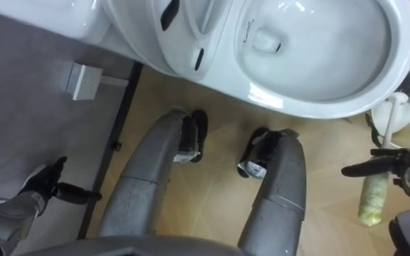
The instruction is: Brush toilet
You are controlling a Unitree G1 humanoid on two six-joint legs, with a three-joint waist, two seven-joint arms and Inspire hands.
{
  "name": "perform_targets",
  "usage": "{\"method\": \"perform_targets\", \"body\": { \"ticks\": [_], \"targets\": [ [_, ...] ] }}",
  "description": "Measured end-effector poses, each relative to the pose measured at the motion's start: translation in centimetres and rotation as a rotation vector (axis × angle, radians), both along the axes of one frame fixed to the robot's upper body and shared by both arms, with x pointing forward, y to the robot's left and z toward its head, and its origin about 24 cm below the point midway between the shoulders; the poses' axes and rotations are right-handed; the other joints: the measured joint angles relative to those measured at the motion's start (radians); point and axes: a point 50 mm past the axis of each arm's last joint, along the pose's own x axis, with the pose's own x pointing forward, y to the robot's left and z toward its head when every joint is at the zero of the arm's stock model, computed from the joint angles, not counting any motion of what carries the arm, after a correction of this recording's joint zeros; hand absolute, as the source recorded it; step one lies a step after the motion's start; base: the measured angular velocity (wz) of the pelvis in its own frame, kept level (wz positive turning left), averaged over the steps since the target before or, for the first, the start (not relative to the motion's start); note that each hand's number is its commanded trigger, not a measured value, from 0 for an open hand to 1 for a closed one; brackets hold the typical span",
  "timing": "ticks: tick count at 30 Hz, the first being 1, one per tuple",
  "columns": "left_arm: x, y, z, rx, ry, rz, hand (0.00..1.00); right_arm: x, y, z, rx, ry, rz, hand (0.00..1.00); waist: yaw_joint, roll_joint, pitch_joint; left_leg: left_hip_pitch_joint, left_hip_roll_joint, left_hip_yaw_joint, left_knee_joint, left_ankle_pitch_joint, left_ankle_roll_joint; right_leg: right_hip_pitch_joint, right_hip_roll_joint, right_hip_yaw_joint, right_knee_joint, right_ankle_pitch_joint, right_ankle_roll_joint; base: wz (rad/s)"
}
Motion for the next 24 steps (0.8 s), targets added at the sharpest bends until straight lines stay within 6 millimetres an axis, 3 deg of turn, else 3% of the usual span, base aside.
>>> {"method": "perform_targets", "body": {
  "ticks": [7, 15, 24],
  "targets": [
    [-0.6, -0.1, -0.4, 0.002, 0.040, 0.012, 0.00, -1.0, 0.9, -1.3, 0.036, 0.046, -0.019, 0.00, -0.018, -0.002, -0.0023, 0.052, 0.016, -0.016, -0.027, 0.002, 0.002, 0.071, 0.024, -0.022, -0.062, 0.022, 0.007, -0.06],
    [-0.7, -0.3, -0.6, -0.005, 0.045, 0.015, 0.00, -1.5, 1.1, -1.7, 0.048, 0.054, -0.040, 0.00, -0.030, -0.008, -0.0075, 0.101, 0.023, -0.001, -0.091, 0.021, 0.013, 0.112, 0.045, -0.012, -0.138, 0.065, 0.023, -0.10],
    [-1.2, -0.3, -0.9, -0.011, 0.070, 0.021, 0.00, -1.5, 1.1, -1.7, 0.003, 0.062, -0.044, 0.00, -0.034, -0.008, -0.0070, 0.105, 0.028, 0.012, -0.109, 0.024, 0.018, 0.108, 0.054, 0.002, -0.157, 0.074, 0.031, -0.03]
  ]
}}
